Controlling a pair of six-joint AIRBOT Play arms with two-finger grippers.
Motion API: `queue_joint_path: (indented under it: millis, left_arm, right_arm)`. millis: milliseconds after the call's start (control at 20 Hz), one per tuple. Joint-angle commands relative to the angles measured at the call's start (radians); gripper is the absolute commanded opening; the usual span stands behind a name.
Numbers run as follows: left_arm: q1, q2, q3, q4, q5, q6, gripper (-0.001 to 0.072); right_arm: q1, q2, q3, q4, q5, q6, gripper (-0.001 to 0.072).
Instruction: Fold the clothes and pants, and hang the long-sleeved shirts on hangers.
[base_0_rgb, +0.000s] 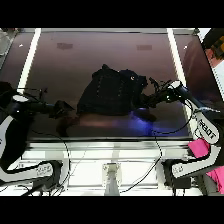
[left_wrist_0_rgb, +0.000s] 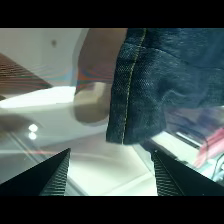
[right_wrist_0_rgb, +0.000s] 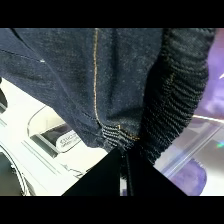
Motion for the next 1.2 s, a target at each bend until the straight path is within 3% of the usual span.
queue_joint_path:
  millis: [0,200,250,300,400,450,600,750,900,1050,1150]
  left_arm:
    - [-0.055,-0.073,-0.016,-0.071,0.06,0.04,0.0557]
    - [-0.097,-0.122,-0.015,-0.234,0.146,0.09,0.0547]
    - [-0.105,-0.127,-0.013,-0.251,0.146,0.09,0.049]
    - [-0.113,-0.127,-0.012,-0.254,0.146,0.09,0.0392]
    - [-0.121,-0.126,-0.003,-0.256,0.125,0.09,0.0058]
    - [-0.121,-0.122,0.006,-0.267,0.106,0.104,0.0017]
    - [-0.125,-0.057,0.076,-0.296,0.051,0.142,0.0013]
    - [-0.182,0.085,0.246,-0.294,0.075,0.141,0.0012]
    - [-0.308,0.185,0.497,-0.261,0.251,0.141,0.0012]
    - [-0.427,0.186,0.734,-0.194,0.508,0.141,0.0012]
    - [-0.454,0.175,0.834,-0.174,0.59,0.141,0.0012]
  right_arm:
    - [-0.002,0.0,0.002,0.009,0.016,0.0,0.0018]
    - [-0.002,0.0,0.002,0.024,0.021,0.0,0.0018]
    - [-0.002,0.0,0.002,0.024,0.021,0.0,0.0018]
    - [-0.002,0.0,0.002,0.024,0.02,0.0,0.0018]
    - [-0.002,0.0,0.002,0.025,0.02,0.0,0.0018]
    - [-0.002,0.0,0.002,0.027,0.02,0.0,0.0017]
    - [-0.027,0.018,0.002,0.098,0.017,-0.022,0.0015]
    - [-0.082,0.097,0.002,0.283,0.018,-0.079,0.0015]
    - [-0.106,0.219,0.002,0.481,0.018,-0.119,0.0015]
    - [-0.103,0.33,0.002,0.647,0.018,-0.118,0.0017]
    - [-0.103,0.387,0.006,0.772,0.017,-0.105,0.0017]
